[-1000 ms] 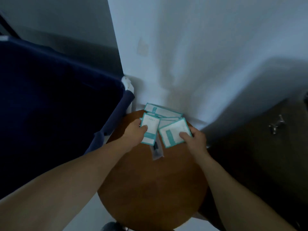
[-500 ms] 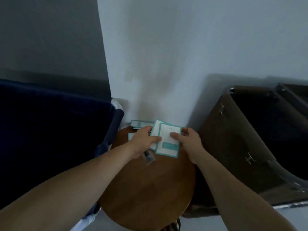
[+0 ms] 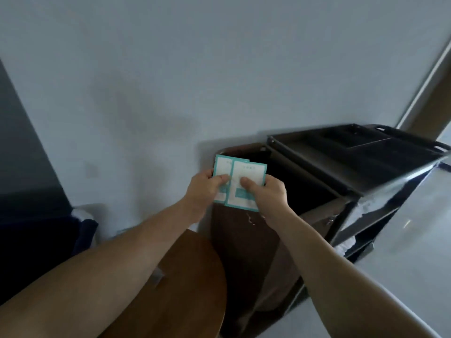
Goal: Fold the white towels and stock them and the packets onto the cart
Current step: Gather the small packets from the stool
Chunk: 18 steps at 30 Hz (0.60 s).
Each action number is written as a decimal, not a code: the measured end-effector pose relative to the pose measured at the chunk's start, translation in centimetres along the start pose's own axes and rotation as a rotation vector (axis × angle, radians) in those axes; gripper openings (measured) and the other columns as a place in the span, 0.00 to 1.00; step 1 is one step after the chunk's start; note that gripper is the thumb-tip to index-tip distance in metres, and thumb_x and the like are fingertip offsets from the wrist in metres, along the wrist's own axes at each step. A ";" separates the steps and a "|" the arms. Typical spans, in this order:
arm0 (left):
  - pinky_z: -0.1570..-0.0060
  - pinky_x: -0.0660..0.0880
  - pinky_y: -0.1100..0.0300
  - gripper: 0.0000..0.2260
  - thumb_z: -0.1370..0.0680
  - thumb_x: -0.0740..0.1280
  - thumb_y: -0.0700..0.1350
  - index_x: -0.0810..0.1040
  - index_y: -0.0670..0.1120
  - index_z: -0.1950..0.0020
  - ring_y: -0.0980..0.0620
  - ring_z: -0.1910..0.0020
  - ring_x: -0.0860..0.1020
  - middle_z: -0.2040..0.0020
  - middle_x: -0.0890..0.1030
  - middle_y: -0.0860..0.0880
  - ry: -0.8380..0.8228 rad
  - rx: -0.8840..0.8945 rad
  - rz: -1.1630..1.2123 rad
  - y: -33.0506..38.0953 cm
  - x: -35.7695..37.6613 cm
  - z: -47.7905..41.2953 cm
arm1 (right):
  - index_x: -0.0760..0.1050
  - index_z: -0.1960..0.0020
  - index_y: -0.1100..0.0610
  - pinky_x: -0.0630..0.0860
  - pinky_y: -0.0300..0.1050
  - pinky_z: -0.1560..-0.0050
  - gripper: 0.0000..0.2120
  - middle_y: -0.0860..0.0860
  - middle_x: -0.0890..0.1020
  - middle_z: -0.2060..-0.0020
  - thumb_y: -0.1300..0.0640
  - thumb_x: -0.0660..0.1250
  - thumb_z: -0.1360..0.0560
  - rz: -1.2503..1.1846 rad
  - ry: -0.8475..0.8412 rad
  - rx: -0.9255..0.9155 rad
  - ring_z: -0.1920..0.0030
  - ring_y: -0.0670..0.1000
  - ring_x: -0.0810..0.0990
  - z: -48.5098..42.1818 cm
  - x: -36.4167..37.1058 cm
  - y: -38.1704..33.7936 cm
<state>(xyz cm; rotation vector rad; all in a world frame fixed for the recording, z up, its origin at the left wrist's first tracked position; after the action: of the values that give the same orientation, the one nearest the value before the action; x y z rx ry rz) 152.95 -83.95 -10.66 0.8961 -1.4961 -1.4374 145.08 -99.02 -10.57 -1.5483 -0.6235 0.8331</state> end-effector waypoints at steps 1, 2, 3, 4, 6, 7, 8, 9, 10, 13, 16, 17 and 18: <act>0.54 0.81 0.48 0.03 0.22 0.67 0.37 0.80 0.43 0.53 0.44 0.58 0.83 0.56 0.84 0.43 -0.038 0.006 0.010 0.7 2.4 0.0 | 0.81 0.49 0.55 0.80 0.38 0.66 0.08 0.48 0.86 0.58 0.53 0.75 0.26 -0.005 0.029 -0.011 0.63 0.44 0.85 0.0 -2.6 -0.6; 0.54 0.80 0.48 0.03 0.21 0.66 0.37 0.80 0.43 0.52 0.44 0.58 0.83 0.55 0.84 0.43 -0.074 0.013 0.007 1.2 4.9 0.1 | 0.81 0.51 0.54 0.79 0.37 0.67 0.07 0.48 0.86 0.59 0.53 0.75 0.26 -0.005 0.054 -0.021 0.65 0.43 0.85 -0.2 -5.2 -1.0; 0.54 0.80 0.48 0.04 0.21 0.66 0.38 0.80 0.43 0.51 0.43 0.57 0.82 0.54 0.84 0.42 -0.111 0.024 0.007 1.6 7.6 0.3 | 0.81 0.52 0.53 0.80 0.38 0.66 0.07 0.47 0.85 0.60 0.53 0.76 0.26 -0.008 0.083 -0.026 0.65 0.43 0.85 -0.2 -8.1 -1.2; 0.56 0.80 0.49 0.04 0.20 0.65 0.38 0.79 0.43 0.51 0.43 0.57 0.82 0.54 0.84 0.42 -0.149 0.031 0.004 1.9 10.4 0.6 | 0.81 0.52 0.53 0.82 0.41 0.64 0.07 0.47 0.85 0.61 0.53 0.76 0.27 -0.007 0.114 -0.029 0.64 0.45 0.85 -0.3 -11.0 -1.2; 0.61 0.80 0.52 0.04 0.19 0.64 0.39 0.79 0.43 0.49 0.43 0.56 0.82 0.52 0.83 0.42 -0.216 0.038 -0.006 2.1 16.2 1.6 | 0.81 0.52 0.55 0.83 0.45 0.60 0.08 0.48 0.85 0.61 0.54 0.77 0.27 -0.001 0.203 -0.050 0.62 0.48 0.85 -0.3 -17.2 -1.1; 0.61 0.80 0.51 0.04 0.19 0.63 0.39 0.78 0.43 0.48 0.43 0.55 0.82 0.51 0.83 0.41 -0.237 0.040 -0.007 2.0 19.1 2.0 | 0.81 0.52 0.56 0.83 0.46 0.59 0.08 0.49 0.85 0.60 0.54 0.77 0.28 -0.007 0.256 -0.061 0.61 0.49 0.85 -0.3 -20.5 -0.8; 0.59 0.81 0.49 0.05 0.18 0.63 0.39 0.78 0.43 0.47 0.41 0.53 0.82 0.49 0.83 0.40 -0.253 0.038 -0.005 1.8 21.7 2.5 | 0.81 0.51 0.57 0.83 0.46 0.59 0.09 0.50 0.85 0.59 0.55 0.76 0.28 -0.014 0.309 -0.062 0.59 0.50 0.85 -0.4 -23.8 -0.3; 0.54 0.81 0.46 0.05 0.18 0.63 0.39 0.78 0.43 0.46 0.40 0.50 0.82 0.47 0.82 0.39 -0.264 0.031 0.004 1.5 24.2 2.9 | 0.80 0.50 0.57 0.82 0.46 0.60 0.09 0.51 0.85 0.58 0.55 0.76 0.27 -0.015 0.360 -0.054 0.58 0.51 0.85 -0.2 -27.1 0.2; 0.50 0.80 0.43 0.05 0.18 0.63 0.39 0.78 0.43 0.46 0.39 0.49 0.81 0.45 0.82 0.38 -0.272 0.021 0.012 1.2 26.6 3.4 | 0.79 0.49 0.57 0.80 0.44 0.61 0.09 0.51 0.84 0.57 0.54 0.74 0.25 -0.006 0.396 -0.041 0.58 0.51 0.84 0.0 -30.2 0.8; 0.46 0.79 0.43 0.06 0.18 0.62 0.39 0.77 0.40 0.44 0.40 0.49 0.81 0.44 0.81 0.37 -0.308 -0.009 0.017 -0.2 32.7 4.2 | 0.78 0.44 0.60 0.81 0.48 0.56 0.11 0.54 0.83 0.53 0.54 0.71 0.23 0.024 0.465 -0.008 0.57 0.52 0.83 0.3 -38.0 2.8; 0.50 0.80 0.47 0.07 0.18 0.62 0.40 0.76 0.40 0.41 0.42 0.50 0.81 0.43 0.81 0.38 -0.367 -0.025 -0.033 -1.4 38.2 4.6 | 0.79 0.45 0.60 0.83 0.50 0.54 0.10 0.55 0.84 0.51 0.56 0.71 0.23 -0.077 0.507 0.019 0.54 0.54 0.85 0.2 -43.4 4.5; 0.55 0.81 0.49 0.08 0.18 0.62 0.40 0.76 0.41 0.41 0.42 0.51 0.81 0.43 0.81 0.38 -0.381 -0.029 -0.052 -1.8 39.8 4.5 | 0.79 0.45 0.59 0.83 0.49 0.55 0.09 0.55 0.85 0.52 0.57 0.71 0.23 -0.133 0.512 0.027 0.54 0.55 0.85 0.1 -44.7 5.0; 0.61 0.82 0.52 0.08 0.18 0.62 0.41 0.76 0.40 0.40 0.43 0.53 0.81 0.43 0.81 0.38 -0.396 -0.034 -0.065 -2.1 41.4 4.4 | 0.79 0.46 0.59 0.83 0.49 0.55 0.08 0.55 0.85 0.52 0.57 0.72 0.23 -0.168 0.508 0.034 0.54 0.55 0.86 -0.2 -45.8 5.4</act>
<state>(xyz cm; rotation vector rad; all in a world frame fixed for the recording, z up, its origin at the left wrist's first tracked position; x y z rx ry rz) 133.12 -120.55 -8.52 0.6687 -1.7341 -1.7573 117.42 -135.92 -8.59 -1.5713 -0.3560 0.2996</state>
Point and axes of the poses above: each hand's wrist, its own z-axis away from the middle knuckle, its own x-axis out of the palm, y = z × x, the point moved 6 cm from there along -z, towards the middle knuckle
